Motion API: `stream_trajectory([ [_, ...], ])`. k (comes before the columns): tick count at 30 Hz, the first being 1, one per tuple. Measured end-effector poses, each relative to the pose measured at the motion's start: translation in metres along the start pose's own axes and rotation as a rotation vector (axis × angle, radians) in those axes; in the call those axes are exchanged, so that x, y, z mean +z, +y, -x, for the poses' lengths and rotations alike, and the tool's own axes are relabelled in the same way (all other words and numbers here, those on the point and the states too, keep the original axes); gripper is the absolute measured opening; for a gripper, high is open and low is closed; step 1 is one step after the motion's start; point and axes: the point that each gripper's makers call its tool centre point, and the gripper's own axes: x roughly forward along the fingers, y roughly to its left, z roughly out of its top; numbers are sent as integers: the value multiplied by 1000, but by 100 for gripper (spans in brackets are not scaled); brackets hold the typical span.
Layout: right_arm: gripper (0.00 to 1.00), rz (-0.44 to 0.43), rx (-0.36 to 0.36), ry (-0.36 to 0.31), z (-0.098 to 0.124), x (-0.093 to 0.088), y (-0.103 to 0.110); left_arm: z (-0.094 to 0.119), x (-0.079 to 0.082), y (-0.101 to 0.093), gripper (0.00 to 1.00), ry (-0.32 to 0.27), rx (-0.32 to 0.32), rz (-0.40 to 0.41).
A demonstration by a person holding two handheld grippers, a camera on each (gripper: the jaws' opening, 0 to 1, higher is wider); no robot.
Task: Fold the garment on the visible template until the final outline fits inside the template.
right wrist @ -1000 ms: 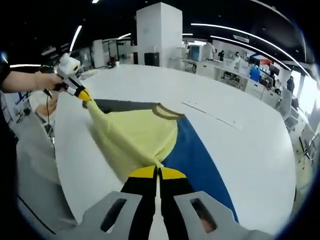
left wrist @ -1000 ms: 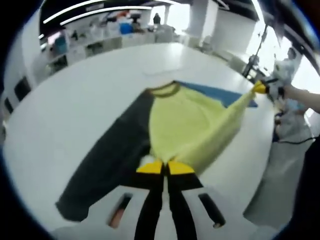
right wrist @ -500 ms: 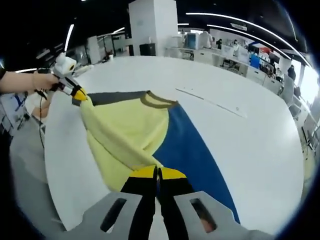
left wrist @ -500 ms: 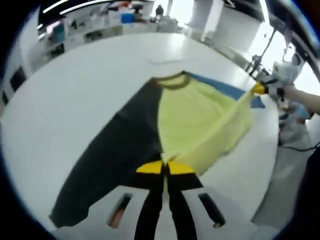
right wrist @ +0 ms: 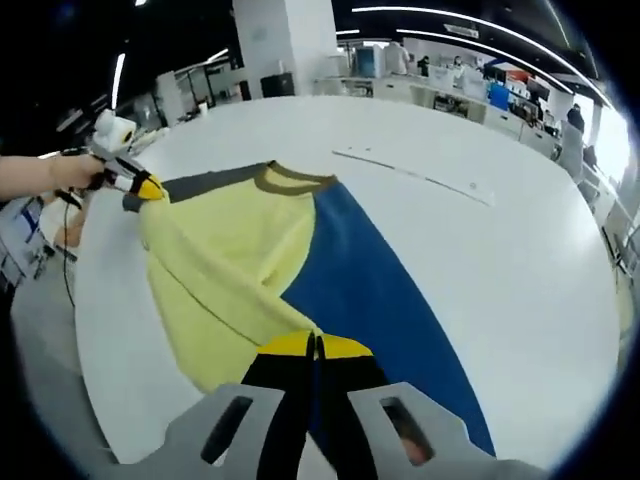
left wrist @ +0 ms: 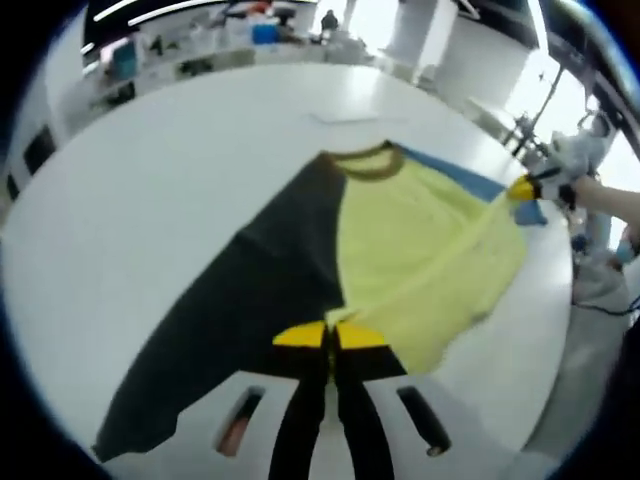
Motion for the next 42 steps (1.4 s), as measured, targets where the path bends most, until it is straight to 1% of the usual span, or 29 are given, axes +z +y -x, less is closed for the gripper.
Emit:
stream_trajectory([
  [7,2,-4,-10,17,-7,-5,-5,-9,-1,2,0,12,14,-3],
  [12,2,-5,-14,29,-12,-9,-6,-12,-2,4,0,20,21,-2],
  [16,2,4,-12,42,-14,-13,-5,-15,-5,4,0,28,23,14],
  [21,2,10,-12,59,-18,-16,-4,-17,-7,4,0,33,19,17],
  [25,2,18,-7,64,-19,-16,-3,-17,-7,4,0,35,11,18],
  [28,3,12,2,63,-20,-17,-4,-18,-8,5,0,34,2,44],
  [30,3,28,5,65,-20,-17,-4,-18,-8,5,0,32,-3,68],
  [34,3,46,2,67,-21,-17,-3,-18,-8,4,0,33,-4,66],
  [37,4,47,-1,64,-21,-16,-2,-19,-7,3,0,17,-9,69],
  [40,8,53,1,55,-22,-15,-1,-17,-8,5,0,-4,-6,96],
  [41,13,48,-4,49,-22,-14,-2,-17,-7,6,2,-10,-1,95],
  [42,25,51,-40,38,-22,-12,-8,-16,-7,7,3,-10,4,96],
])
